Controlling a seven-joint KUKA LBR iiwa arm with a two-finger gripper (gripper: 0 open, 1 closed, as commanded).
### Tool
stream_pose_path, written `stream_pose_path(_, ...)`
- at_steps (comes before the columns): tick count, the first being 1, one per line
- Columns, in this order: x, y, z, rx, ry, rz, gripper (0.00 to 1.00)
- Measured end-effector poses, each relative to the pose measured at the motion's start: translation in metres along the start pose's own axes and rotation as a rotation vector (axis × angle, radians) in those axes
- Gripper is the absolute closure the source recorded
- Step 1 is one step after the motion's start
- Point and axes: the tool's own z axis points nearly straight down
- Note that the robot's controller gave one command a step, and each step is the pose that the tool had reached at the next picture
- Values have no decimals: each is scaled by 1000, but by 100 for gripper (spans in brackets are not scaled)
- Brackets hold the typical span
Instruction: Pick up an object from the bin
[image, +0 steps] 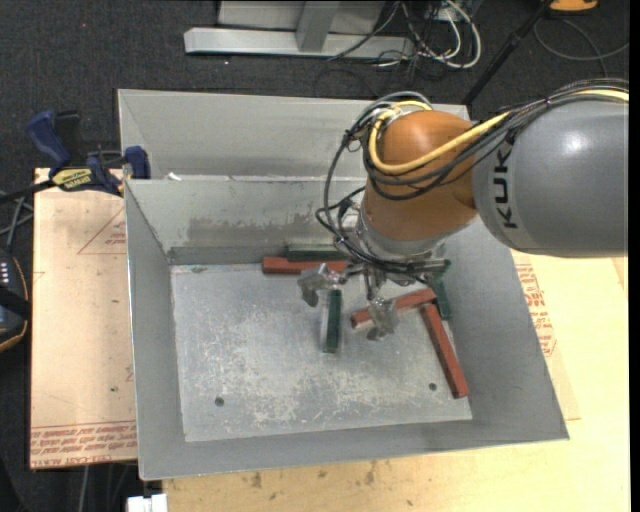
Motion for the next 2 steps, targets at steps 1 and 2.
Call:
stream_pose_path(1, -9, -30, 52, 0, 0, -253, 0)
stream_pose_path(2, 15, -12, 72, -2, -3, -398, 100)
